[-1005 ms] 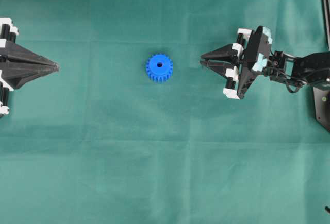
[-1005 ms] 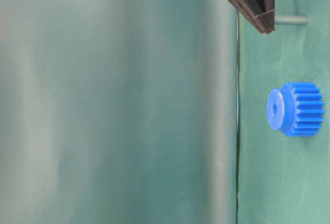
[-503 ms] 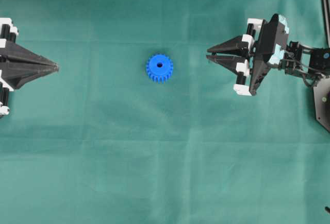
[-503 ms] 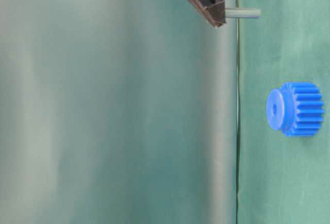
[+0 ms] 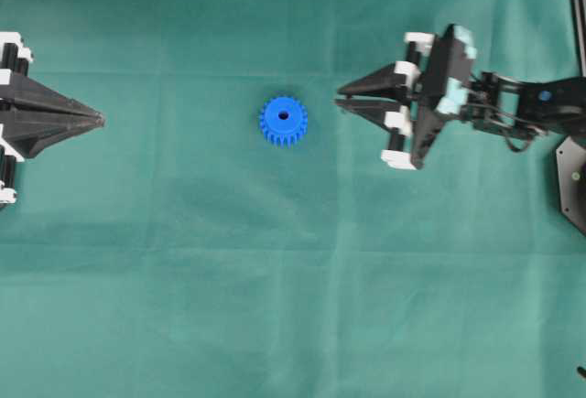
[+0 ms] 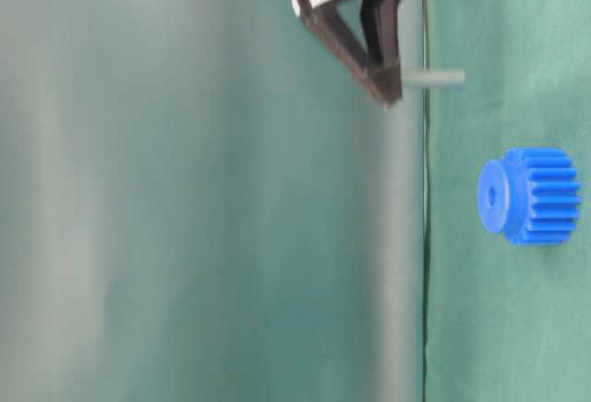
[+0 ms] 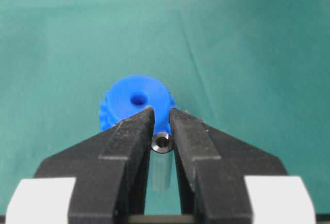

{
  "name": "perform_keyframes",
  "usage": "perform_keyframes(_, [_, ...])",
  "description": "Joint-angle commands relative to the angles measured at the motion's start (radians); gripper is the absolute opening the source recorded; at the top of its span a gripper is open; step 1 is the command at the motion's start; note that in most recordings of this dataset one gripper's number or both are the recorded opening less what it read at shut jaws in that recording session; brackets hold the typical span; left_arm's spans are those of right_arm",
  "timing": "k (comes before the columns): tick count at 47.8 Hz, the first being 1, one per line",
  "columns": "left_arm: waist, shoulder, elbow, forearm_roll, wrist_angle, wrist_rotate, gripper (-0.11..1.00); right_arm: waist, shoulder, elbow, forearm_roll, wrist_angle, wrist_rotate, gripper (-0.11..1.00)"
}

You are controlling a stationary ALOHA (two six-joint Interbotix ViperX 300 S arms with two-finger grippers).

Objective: Insert the shaft placed at a random location into the center hole of the small gear at another random location.
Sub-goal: 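Carry the held shaft left over the blue gear's center hole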

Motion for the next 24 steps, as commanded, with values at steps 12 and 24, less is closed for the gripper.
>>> perform_keyframes(12, [0.002,0.003,-0.009,-0.002,-0.006,0.002,0.00,0.011,0.115,-0.224,-0.018,0.080,-0.012,0.14])
perform_keyframes(24, [0.002,0.003,-0.009,-0.002,-0.005,0.002,0.00,0.017,0.163,-0.307,-0.021,0.123,-0.028,0.14])
